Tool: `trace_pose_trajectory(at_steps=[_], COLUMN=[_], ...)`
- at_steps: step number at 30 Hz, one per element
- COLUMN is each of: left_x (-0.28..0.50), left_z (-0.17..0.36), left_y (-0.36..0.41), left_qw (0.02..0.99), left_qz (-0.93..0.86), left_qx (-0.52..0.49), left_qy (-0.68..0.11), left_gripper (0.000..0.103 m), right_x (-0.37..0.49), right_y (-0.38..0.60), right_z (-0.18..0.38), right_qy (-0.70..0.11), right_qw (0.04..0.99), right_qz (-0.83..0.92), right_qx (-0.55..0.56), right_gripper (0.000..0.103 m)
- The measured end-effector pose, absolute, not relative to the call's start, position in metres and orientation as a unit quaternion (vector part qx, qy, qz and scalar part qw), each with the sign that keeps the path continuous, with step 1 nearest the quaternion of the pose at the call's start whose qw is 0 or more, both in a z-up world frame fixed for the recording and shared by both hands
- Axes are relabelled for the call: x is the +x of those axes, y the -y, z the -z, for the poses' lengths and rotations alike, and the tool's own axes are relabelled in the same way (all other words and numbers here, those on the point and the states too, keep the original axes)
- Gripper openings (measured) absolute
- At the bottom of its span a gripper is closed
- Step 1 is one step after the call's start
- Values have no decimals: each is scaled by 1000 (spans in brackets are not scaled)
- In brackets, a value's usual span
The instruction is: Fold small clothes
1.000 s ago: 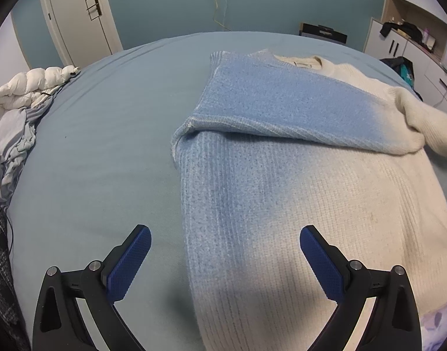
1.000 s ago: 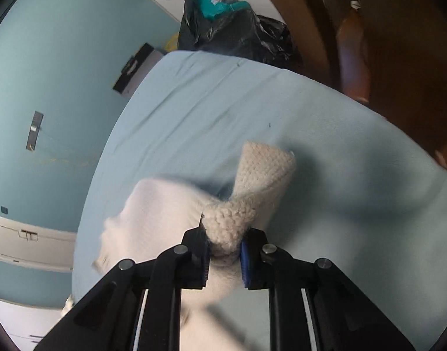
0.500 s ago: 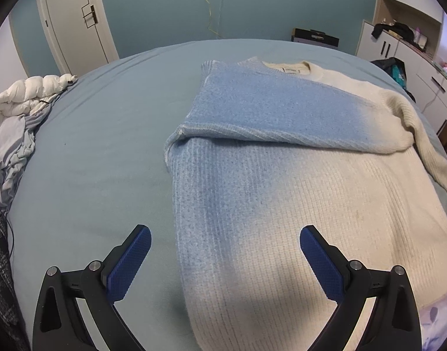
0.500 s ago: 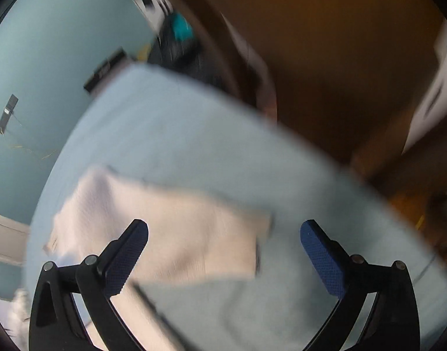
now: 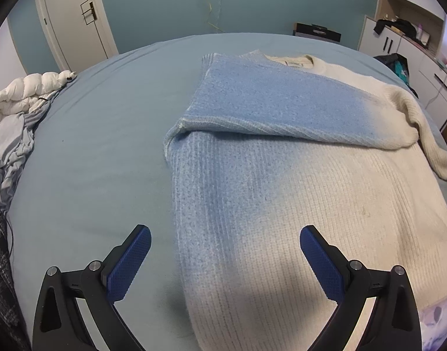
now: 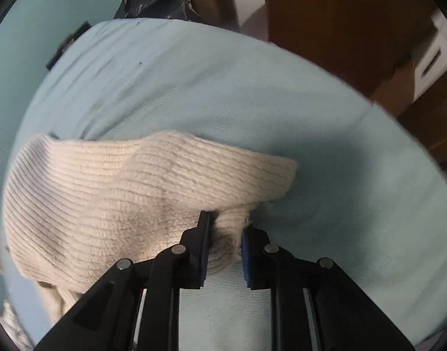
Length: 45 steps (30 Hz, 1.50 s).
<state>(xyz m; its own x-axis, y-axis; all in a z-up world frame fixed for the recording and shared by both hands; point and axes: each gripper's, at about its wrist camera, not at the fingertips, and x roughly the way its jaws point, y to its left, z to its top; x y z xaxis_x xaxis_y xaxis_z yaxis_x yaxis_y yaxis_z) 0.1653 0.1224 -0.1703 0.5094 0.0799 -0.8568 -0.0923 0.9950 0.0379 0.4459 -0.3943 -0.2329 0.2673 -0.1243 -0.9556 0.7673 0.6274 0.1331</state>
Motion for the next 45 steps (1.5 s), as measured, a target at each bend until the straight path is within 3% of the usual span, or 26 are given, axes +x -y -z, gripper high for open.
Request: trace_pose_trajectory(at_steps=[8, 16, 21, 27, 31, 33, 34, 35, 36, 37, 42, 43, 45], left_x=[164, 163, 162, 159, 156, 155, 155, 155, 155, 156, 156, 157, 159], left_z=[161, 150, 143, 133, 133, 135, 134, 135, 135, 135, 137, 138, 139], left_y=[-128, -130, -141, -161, -171, -177, -178, -179, -180, -180, -172, -171, -169], left_qw=[874, 880, 883, 887, 886, 884, 883, 882, 881, 880, 880, 881, 881], left_qz=[-50, -50, -52, -63, -67, -68, -69, -69, -67, -62, -58, -59, -60], left_qx=[-25, -29, -45, -70, -79, -87, -91, -99, -107, -112, -100, -94, -87], left_qy=[-483, -472, -465, -452, -453, -455, -455, -455, -456, -458, -460, -460, -461], left_gripper=[102, 102, 102, 102, 102, 102, 102, 102, 102, 102, 102, 102, 102], right_x=[494, 571, 594, 565, 537, 529, 526, 526, 527, 529, 544, 545, 546], right_y=[378, 313, 217, 42, -41, -45, -37, -27, -15, 10, 120, 146, 184], right_z=[-4, -99, -85, -87, -83, -70, -56, -43, -28, -5, 101, 129, 175], right_qy=[-357, -314, -354, -389, -410, -400, -396, -397, -402, -413, -522, -544, -577], right_qw=[865, 909, 912, 901, 897, 897, 898, 897, 896, 895, 851, 838, 813], right_qz=[333, 272, 201, 66, -89, -113, -101, -89, -75, -53, 15, 35, 78], right_qx=[118, -12, -52, -179, -136, -147, -164, -171, -171, -159, -44, -25, -24], right_gripper=[7, 6, 0, 0, 0, 8, 32, 75, 92, 98, 97, 93, 75])
